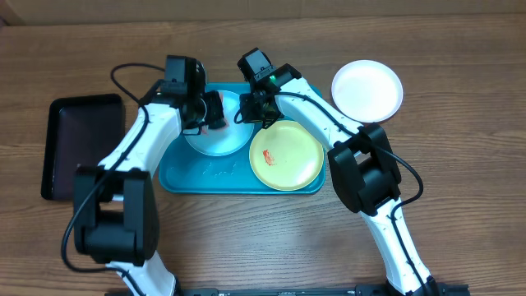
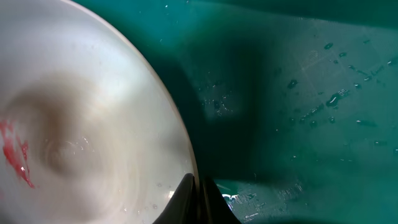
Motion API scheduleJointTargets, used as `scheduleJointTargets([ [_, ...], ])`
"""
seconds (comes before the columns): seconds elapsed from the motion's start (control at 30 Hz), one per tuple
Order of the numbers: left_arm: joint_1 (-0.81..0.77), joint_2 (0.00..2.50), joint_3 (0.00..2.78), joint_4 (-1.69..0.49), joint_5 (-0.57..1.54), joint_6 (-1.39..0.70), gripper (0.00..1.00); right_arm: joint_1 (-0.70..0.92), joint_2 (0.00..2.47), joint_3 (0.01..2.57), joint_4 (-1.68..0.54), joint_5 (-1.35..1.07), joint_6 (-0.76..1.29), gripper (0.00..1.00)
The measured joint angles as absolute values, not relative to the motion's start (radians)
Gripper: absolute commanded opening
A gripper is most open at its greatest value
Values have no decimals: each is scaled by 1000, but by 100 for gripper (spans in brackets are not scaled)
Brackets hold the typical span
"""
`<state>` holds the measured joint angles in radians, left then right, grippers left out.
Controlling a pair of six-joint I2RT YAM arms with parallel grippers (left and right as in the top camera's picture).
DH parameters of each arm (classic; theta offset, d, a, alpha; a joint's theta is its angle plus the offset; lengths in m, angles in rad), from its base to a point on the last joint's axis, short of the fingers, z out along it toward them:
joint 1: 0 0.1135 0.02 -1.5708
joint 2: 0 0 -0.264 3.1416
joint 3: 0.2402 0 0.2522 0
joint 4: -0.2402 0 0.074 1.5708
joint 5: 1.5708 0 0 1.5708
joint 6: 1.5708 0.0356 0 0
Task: Clean dirty plates on tray and stack at the side
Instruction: 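Scrub the light blue plate with the sponge in the left gripper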
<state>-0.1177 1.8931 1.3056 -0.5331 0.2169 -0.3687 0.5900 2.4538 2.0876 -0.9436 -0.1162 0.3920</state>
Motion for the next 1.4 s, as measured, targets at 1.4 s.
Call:
scheduleJointTargets([
  [1.4, -40, 2146, 1648, -853, 38, -413, 4, 602, 2455, 2085, -939, -131, 400, 4],
])
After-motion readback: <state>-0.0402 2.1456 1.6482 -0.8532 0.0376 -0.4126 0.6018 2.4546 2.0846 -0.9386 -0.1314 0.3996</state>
